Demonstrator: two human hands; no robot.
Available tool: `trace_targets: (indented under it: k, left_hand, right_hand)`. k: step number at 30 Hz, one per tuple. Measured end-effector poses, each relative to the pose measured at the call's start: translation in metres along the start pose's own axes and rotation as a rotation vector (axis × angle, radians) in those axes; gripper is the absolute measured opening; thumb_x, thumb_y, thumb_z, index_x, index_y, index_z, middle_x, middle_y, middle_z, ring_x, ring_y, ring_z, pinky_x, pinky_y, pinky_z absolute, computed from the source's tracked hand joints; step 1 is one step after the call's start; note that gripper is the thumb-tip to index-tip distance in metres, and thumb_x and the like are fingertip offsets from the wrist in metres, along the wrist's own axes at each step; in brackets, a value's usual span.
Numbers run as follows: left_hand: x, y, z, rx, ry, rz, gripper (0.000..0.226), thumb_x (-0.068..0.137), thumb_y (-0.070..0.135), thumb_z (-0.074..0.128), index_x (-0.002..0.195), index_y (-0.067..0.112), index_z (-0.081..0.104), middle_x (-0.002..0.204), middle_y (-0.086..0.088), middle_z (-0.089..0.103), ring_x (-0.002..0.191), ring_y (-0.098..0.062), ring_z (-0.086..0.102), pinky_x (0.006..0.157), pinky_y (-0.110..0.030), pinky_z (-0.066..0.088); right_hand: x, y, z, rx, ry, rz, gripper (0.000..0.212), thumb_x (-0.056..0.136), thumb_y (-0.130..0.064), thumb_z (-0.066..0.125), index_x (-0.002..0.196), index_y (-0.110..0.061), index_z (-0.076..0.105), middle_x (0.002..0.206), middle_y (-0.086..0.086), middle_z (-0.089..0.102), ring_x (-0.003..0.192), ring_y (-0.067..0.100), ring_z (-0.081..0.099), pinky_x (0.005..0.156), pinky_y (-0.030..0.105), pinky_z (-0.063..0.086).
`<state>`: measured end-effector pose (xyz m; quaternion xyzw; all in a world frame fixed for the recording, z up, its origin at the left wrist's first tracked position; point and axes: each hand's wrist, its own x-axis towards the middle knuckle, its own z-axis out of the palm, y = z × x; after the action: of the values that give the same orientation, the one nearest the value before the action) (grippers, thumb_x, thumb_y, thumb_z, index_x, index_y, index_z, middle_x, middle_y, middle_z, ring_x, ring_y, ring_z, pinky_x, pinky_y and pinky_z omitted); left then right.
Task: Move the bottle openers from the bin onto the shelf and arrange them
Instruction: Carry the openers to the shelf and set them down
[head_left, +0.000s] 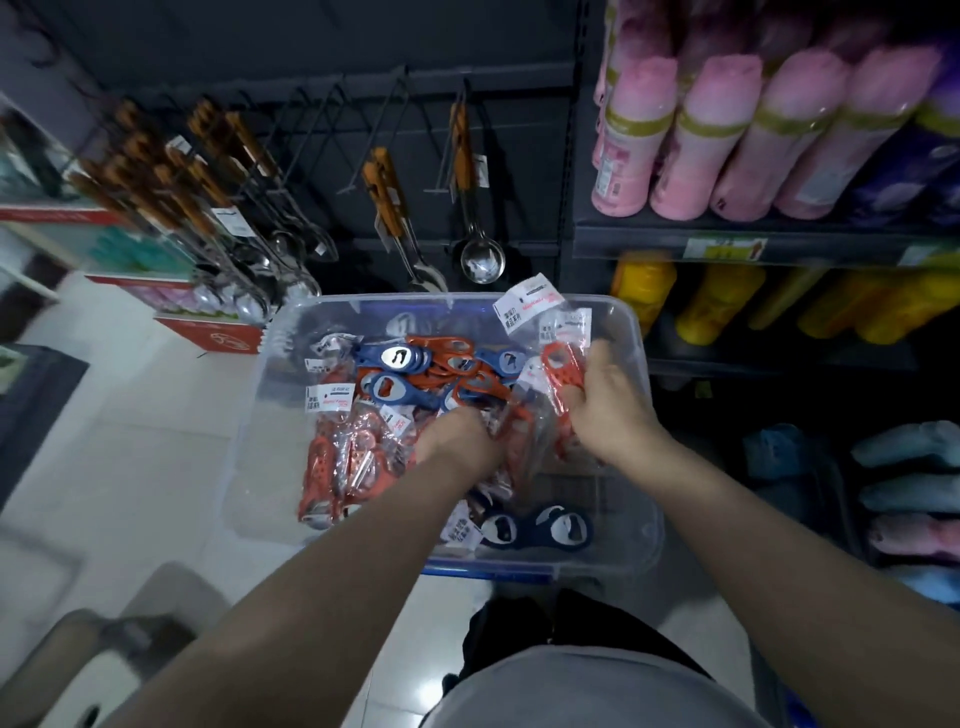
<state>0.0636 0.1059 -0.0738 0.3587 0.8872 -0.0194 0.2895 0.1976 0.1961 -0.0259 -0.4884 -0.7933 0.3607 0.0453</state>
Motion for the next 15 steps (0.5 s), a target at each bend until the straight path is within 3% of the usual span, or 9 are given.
trace_targets:
  k: [4, 8, 11, 13, 15]
  left_hand:
    - [-0.013, -0.02, -0.013, -0.223, 0.146, 0.085, 0.015, 0.091, 0.019, 0.056, 0.103, 0.01, 0.054, 0.082, -0.002, 0.062, 0.077, -0.022, 0.061, 0.062, -0.032, 0.049]
    - [-0.022, -0.045, -0.031, -0.382, 0.284, 0.034, 0.024, 0.092, 0.02, 0.056, 0.113, 0.012, 0.048, 0.089, -0.002, 0.064, 0.076, -0.025, 0.062, 0.061, -0.031, 0.044]
    - [-0.023, -0.061, -0.041, -0.454, 0.287, -0.012, 0.016, 0.095, 0.025, 0.05, 0.102, 0.012, 0.057, 0.081, -0.003, 0.065, 0.064, -0.022, 0.061, 0.052, -0.027, 0.041]
    - [-0.019, -0.074, -0.043, -0.449, 0.307, -0.057, 0.019, 0.093, 0.027, 0.049, 0.093, 0.012, 0.061, 0.078, -0.008, 0.066, 0.071, -0.03, 0.065, 0.055, -0.029, 0.043]
    - [-0.015, -0.085, -0.042, -0.408, 0.278, -0.091, 0.022, 0.09, 0.027, 0.05, 0.094, 0.011, 0.064, 0.086, -0.013, 0.069, 0.083, -0.035, 0.066, 0.066, -0.035, 0.049]
  right_hand:
    - [-0.001, 0.001, 0.016, 0.069, -0.091, 0.018, 0.036, 0.097, -0.015, 0.045, 0.127, -0.011, 0.026, 0.08, 0.0, 0.053, 0.067, 0.02, 0.057, 0.055, 0.031, 0.041]
    - [0.0, -0.007, 0.029, 0.093, -0.138, 0.017, 0.043, 0.094, -0.017, 0.055, 0.128, -0.006, 0.03, 0.096, 0.007, 0.059, 0.081, 0.025, 0.064, 0.069, 0.04, 0.054]
    - [0.0, -0.008, 0.037, 0.191, -0.07, 0.037, 0.038, 0.091, -0.017, 0.06, 0.126, -0.017, 0.046, 0.102, 0.002, 0.061, 0.082, 0.024, 0.065, 0.072, 0.044, 0.057]
    - [-0.001, -0.009, 0.042, 0.249, -0.049, 0.073, 0.036, 0.093, -0.016, 0.058, 0.126, -0.026, 0.049, 0.094, -0.006, 0.056, 0.074, 0.019, 0.062, 0.067, 0.037, 0.054]
    - [-0.002, -0.01, 0.051, 0.276, -0.078, 0.137, 0.027, 0.094, -0.021, 0.057, 0.119, -0.027, 0.05, 0.091, -0.002, 0.06, 0.066, 0.019, 0.061, 0.06, 0.036, 0.053]
